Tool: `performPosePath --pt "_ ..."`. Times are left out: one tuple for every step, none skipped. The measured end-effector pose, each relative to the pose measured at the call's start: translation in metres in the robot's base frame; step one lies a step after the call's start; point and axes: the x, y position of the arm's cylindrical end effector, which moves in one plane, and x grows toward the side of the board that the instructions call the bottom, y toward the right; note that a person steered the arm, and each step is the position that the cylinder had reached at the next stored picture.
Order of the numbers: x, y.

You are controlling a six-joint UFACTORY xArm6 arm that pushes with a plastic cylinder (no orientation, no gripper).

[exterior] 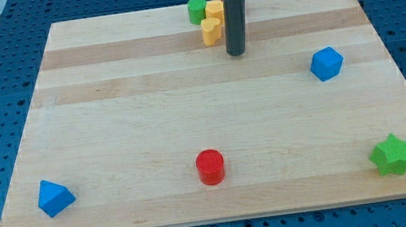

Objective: Push the yellow hexagon into the green circle

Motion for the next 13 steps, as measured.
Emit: performPosePath --pt "-0.021 -0.015" --pt "-0.027 -0.028" --pt "-0.010 -0.028" --pt "0.003 -0.031" --pt "-0.017 -0.033" --pt "-0.042 -0.036" --pt "-0.042 -0.038" --pt "-0.019 -0.038" --pt "-0.014 -0.047" --pt "-0.023 -0.058" --pt "-0.038 -0.058" --pt "-0.046 -0.058" --pt "-0.026 -0.048"
